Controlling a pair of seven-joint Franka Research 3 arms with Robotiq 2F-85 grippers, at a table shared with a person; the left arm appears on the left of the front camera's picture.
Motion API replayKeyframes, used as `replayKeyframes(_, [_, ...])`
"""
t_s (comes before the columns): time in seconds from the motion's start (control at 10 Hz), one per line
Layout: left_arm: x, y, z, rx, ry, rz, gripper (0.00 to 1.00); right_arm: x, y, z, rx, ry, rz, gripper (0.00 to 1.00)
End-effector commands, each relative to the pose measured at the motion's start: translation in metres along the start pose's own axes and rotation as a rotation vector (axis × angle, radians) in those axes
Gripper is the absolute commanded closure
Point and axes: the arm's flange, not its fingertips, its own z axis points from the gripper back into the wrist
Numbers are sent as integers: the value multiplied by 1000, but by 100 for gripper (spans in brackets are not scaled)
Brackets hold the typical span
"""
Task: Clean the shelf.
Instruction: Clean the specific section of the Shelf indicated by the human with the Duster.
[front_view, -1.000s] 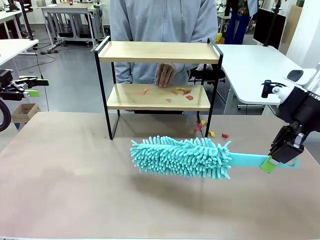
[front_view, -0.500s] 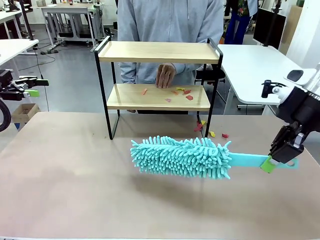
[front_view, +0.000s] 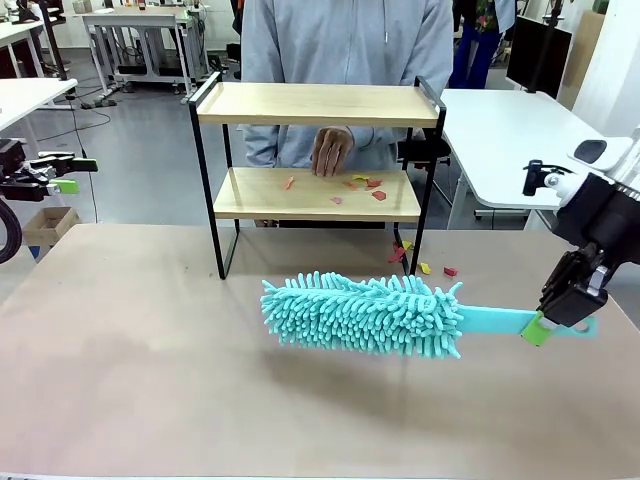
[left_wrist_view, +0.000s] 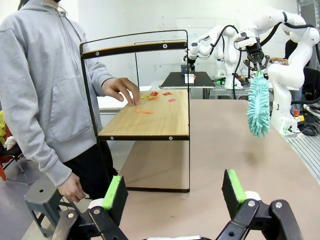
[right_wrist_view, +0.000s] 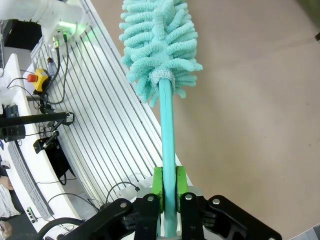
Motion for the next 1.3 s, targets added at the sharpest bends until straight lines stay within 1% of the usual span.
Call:
replayKeyframes(0.0, [3, -1, 0, 1, -1, -6, 0, 1, 2, 1, -7, -3, -4, 87])
replayKeyframes(0.2, [3, -1, 0, 1, -1, -6, 0, 0, 0, 0, 0, 0, 0, 87])
replayKeyframes(0.3, [3, -1, 0, 1, -1, -6, 0, 19, 12, 5, -9, -19, -14, 87])
replayKeyframes(0.5, [3, -1, 0, 1, -1, -6, 0, 59, 36, 14, -15, -85, -153, 87])
replayKeyframes(0.6, [3, -1, 0, 1, -1, -6, 0, 79, 49, 16, -41, -125, -274, 87])
replayKeyframes(0.7, [3, -1, 0, 1, -1, -6, 0, 97, 58, 15, -61, -161, -334, 87])
replayKeyframes(1.0, [3, -1, 0, 1, -1, -6, 0, 145, 78, 8, -64, -297, -463, 87])
replayKeyframes(1.1, [3, -1, 0, 1, -1, -6, 0, 153, 81, 7, -49, -281, -498, 87])
replayKeyframes(1.2, [3, -1, 0, 1, -1, -6, 0, 130, 78, 12, -54, -237, -414, 87])
